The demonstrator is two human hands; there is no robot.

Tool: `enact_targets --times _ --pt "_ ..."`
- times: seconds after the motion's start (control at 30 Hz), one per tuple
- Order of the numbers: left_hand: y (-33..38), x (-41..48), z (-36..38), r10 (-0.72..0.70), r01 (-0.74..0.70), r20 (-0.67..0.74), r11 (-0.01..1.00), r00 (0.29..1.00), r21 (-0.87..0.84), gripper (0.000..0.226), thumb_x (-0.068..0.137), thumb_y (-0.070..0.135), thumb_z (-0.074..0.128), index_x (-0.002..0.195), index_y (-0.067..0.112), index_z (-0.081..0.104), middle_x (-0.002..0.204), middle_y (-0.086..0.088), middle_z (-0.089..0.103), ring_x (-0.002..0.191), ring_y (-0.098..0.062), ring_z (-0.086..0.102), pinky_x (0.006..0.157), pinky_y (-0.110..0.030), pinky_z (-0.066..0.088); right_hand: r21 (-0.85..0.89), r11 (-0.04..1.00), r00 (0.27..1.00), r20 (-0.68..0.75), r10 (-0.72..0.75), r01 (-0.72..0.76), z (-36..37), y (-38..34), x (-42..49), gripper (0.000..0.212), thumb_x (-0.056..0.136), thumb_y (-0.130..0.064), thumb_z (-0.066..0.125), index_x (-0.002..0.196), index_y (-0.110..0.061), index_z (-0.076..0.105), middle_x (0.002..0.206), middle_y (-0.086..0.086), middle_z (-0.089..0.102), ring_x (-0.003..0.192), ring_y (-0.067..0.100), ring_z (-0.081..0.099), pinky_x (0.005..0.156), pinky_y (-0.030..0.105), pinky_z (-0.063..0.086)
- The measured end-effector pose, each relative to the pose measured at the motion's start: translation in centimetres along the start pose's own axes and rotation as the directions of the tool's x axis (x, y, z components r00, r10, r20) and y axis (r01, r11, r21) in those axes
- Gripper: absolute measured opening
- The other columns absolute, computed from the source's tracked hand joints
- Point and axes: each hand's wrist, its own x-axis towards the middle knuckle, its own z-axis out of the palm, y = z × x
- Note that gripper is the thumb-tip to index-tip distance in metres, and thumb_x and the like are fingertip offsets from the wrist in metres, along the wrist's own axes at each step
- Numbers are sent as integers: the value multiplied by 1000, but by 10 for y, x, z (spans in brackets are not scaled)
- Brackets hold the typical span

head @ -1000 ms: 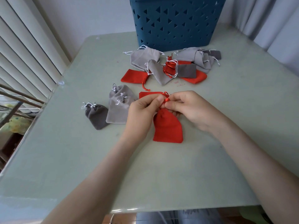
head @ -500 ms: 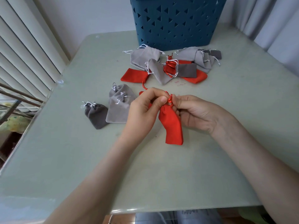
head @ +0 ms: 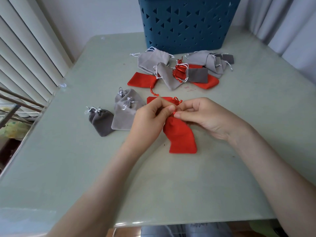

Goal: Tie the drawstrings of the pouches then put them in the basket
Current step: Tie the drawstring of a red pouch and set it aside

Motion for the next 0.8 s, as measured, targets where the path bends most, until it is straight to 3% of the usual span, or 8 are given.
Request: enact_targets --times 0.13,0.27,0.37,0.53,0.6,0.73,0.8 --pt "0 3 -7 -178 191 119 976 977 -109 16 90 7 60 76 12 65 76 1 70 66 -6 56 65 -18 45 -204 979 997 -76 -28 12 5 4 2 14 86 -7 65 75 -16 63 63 -5 56 58 4 47 57 17 37" --pt "-2 2 -10 -211 211 112 977 971 5 7 84 9 68 78 7 68 81 -14 70 68 -11 58 71 -28 50 -433 901 988 -120 -102 41 5 10 6 11 81 -9 68 73 -16 65 65 -5 56 59 4 48 63 21 40" --pt "-2 1 -10 -182 164 108 973 977 160 6 82 14 72 77 11 69 80 -9 71 69 -10 61 74 -28 52 -496 867 982 -140 -129 43 5 11 6 10 78 -7 69 73 -15 66 61 -6 57 55 1 48 61 19 40" --pt "-2 2 -7 -78 34 114 938 990 346 14 83 12 70 74 20 62 68 13 63 61 5 56 63 -7 43 -424 905 987 -135 -84 19 4 13 6 7 81 -6 69 77 -12 67 65 0 58 60 7 48 61 24 38" --pt "-2 1 -5 -33 -13 110 918 993 396 12 84 10 67 78 18 62 68 16 58 62 3 55 64 -8 42 -366 930 989 -135 -66 12 4 12 5 7 82 -6 68 78 -12 66 67 1 59 63 9 50 61 23 39" --pt "-5 1 -1 102 -126 75 877 992 463 2 84 4 64 86 4 63 73 6 57 68 -13 54 67 -24 43 -222 975 989 -136 -64 32 4 9 6 8 85 -1 64 89 -7 63 70 3 61 62 5 55 60 12 44" --pt "-7 0 1 199 -198 49 858 979 473 4 83 3 62 86 1 61 75 5 54 67 -13 50 65 -23 40 -165 985 990 -128 -62 41 3 7 6 11 88 3 58 95 -6 62 70 3 61 59 2 55 59 11 44"
